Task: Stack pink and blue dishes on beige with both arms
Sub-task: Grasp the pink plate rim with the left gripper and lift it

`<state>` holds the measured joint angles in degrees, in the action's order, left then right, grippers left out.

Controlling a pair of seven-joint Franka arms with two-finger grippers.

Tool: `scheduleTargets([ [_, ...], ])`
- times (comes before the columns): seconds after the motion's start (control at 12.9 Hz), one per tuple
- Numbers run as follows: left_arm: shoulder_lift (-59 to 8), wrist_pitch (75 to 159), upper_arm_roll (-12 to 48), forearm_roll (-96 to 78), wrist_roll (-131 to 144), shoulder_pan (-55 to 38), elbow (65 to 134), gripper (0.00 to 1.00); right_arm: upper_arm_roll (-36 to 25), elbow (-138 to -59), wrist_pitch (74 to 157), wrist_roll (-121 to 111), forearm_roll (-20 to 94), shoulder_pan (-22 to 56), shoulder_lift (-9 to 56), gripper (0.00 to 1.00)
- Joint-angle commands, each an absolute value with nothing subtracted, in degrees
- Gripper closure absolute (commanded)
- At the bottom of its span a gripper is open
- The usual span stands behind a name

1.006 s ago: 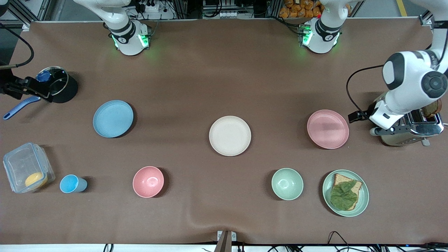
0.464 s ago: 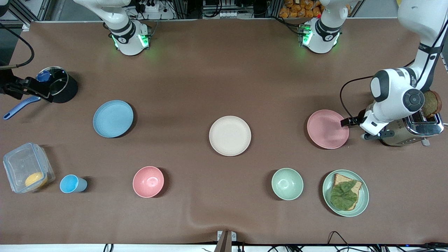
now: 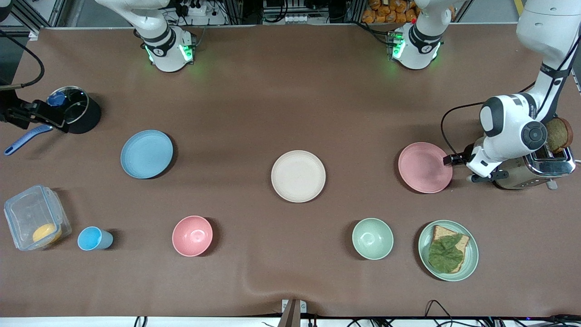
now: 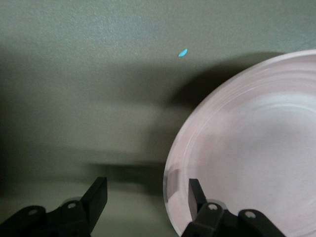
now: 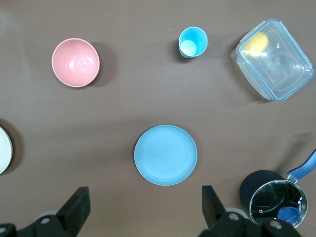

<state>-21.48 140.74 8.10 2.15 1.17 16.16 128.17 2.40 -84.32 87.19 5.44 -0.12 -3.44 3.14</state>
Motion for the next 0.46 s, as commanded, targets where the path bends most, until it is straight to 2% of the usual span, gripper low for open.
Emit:
scheduleTargets([
  [0.0, -22.1, 141.3, 9.0, 1.2, 0.6, 16.9, 127.4, 0.55, 2.4, -84.8, 87.3, 6.2, -0.1, -3.4, 2.5, 0.0],
  [0.08, -22.2, 141.3, 9.0, 0.5, 0.6, 16.8, 127.3, 0.66, 2.4, -84.8, 87.2, 6.2, -0.1, -3.4, 2.5, 0.0],
  [0.23, -22.2, 141.3, 9.1, -2.0, 1.1, 16.7, 127.0, 1.0, 2.4, -84.8, 87.1, 6.2, -0.1, -3.3, 2.5, 0.0],
  [0.39, -21.8, 141.3, 9.5, -3.5, 1.0, 16.3, 126.8, 1.0, 2.4, -84.8, 87.1, 6.2, -0.1, -3.3, 2.5, 0.0],
])
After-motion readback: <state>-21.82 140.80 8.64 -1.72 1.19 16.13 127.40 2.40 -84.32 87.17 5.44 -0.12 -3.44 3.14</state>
